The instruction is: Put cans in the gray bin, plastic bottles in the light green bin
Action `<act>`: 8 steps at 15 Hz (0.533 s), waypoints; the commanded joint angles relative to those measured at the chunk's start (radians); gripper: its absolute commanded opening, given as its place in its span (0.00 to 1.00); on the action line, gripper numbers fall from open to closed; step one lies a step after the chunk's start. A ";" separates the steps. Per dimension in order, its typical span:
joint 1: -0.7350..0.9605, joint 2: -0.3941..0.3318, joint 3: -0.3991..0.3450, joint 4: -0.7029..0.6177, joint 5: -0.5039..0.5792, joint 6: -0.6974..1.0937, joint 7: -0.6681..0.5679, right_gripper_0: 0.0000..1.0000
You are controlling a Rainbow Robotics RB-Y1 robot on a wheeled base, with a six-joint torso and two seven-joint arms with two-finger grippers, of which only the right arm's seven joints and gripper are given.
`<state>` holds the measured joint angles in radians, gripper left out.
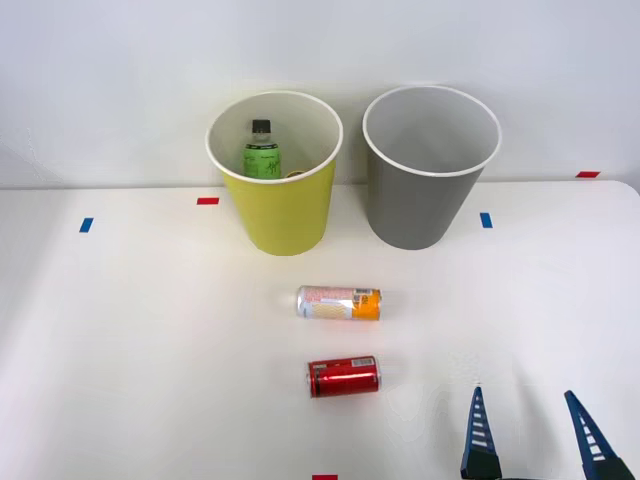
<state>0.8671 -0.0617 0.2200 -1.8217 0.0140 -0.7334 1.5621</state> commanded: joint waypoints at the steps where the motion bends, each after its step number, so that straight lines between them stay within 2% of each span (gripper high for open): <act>1: 0.018 -0.023 0.027 0.012 -0.002 -0.023 0.096 1.00; 3: 0.046 -0.040 0.058 0.012 -0.046 -0.023 0.154 1.00; 8: 0.058 -0.101 0.127 0.012 -0.187 -0.023 0.167 1.00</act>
<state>0.9251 -0.1571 0.3362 -1.8100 -0.1534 -0.7564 1.7271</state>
